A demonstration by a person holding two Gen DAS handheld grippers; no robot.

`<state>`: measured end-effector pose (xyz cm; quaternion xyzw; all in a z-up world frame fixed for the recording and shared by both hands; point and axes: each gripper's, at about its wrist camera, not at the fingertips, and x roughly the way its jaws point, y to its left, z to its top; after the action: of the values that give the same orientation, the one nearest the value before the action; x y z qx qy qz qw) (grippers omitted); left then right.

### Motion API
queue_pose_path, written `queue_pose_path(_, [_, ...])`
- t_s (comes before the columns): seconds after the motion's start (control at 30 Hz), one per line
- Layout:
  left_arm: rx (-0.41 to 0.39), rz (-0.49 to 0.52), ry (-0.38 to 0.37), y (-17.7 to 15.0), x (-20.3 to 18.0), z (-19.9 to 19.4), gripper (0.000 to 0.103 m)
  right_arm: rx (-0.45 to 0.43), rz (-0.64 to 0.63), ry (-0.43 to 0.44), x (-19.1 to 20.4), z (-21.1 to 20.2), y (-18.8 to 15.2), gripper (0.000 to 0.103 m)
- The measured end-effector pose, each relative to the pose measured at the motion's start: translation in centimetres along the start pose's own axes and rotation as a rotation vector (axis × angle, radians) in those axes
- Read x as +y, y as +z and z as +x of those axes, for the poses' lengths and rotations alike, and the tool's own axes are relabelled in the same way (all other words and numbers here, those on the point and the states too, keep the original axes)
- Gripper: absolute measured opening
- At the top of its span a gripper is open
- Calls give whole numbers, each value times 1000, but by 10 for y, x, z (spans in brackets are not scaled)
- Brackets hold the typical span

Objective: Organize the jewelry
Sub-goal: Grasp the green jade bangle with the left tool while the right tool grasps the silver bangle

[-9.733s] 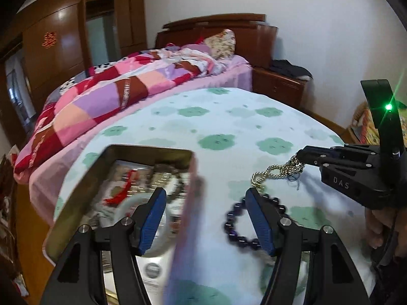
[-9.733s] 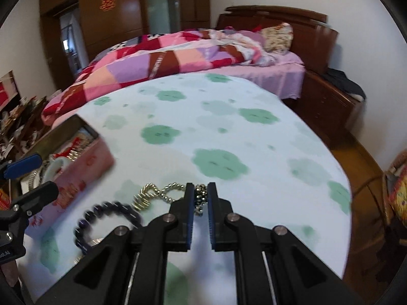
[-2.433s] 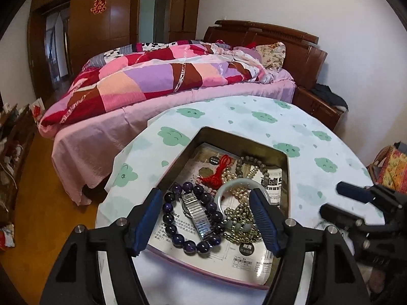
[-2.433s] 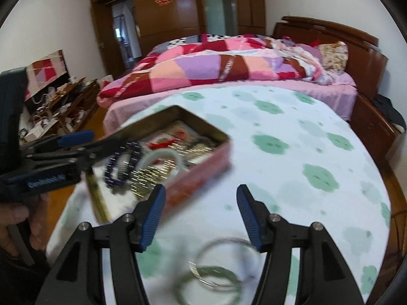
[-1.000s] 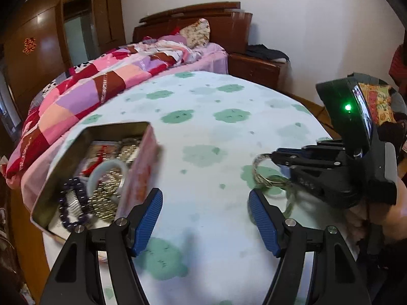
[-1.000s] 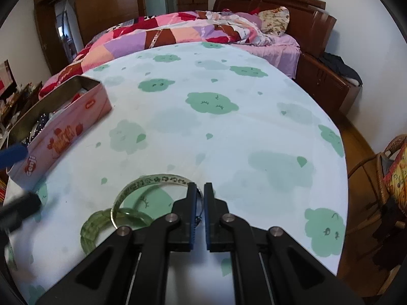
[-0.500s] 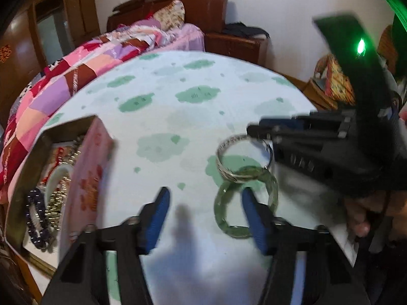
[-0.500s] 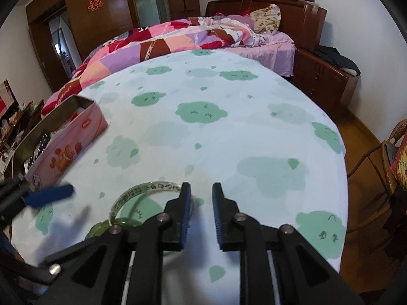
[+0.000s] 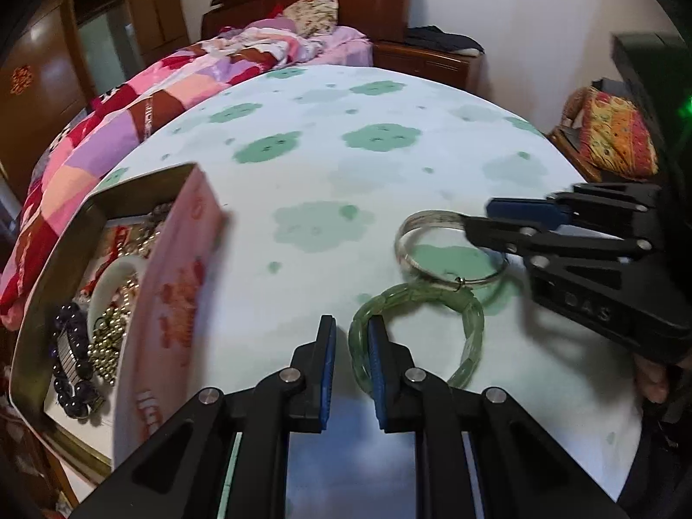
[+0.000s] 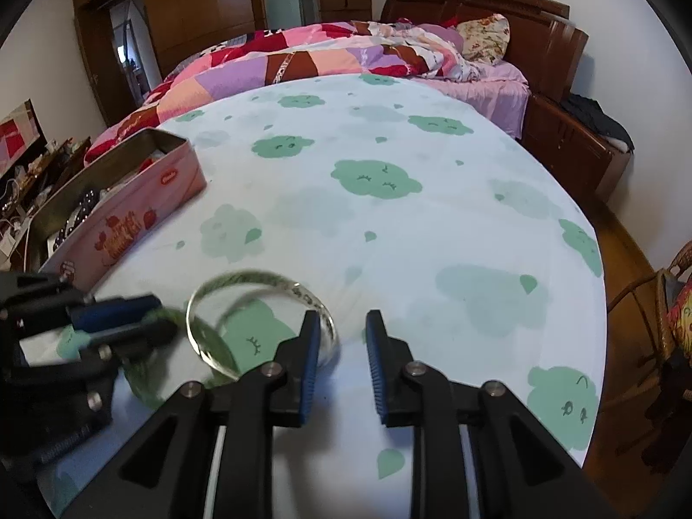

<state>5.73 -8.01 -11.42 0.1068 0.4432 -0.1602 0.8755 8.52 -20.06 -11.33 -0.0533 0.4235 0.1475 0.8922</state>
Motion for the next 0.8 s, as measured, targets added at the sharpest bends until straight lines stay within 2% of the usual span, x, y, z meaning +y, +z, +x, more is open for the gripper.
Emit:
queue_pose_path(0.17, [-16, -12, 48, 1, 5, 2, 15, 3, -93, -18, 14, -1, -4, 26])
queue_pose_path(0.3, [-24, -15, 56, 1, 6, 3, 16, -5, -83, -1, 12, 0, -5, 25])
queue_pose_path(0.37, [-32, -10, 59, 2, 5, 4, 16, -7, -86, 11, 12, 0, -5, 14])
queue_pose_path(0.43, [-37, -5, 55, 2, 5, 4, 14, -14, -96, 1, 14, 0, -7, 9])
queue_pose_path(0.47, [-37, -4, 37, 2, 5, 3, 6, -16, -98, -7, 16, -1, -7, 6])
queue_pose_path(0.67, [-87, -21, 37, 2, 9, -9, 5, -49, -25, 9, 7, -10, -2, 4])
queue_pose_path(0.8, [-158, -32, 51, 6, 12, -31, 5, -94, 2, -1, 3, -27, 5, 6])
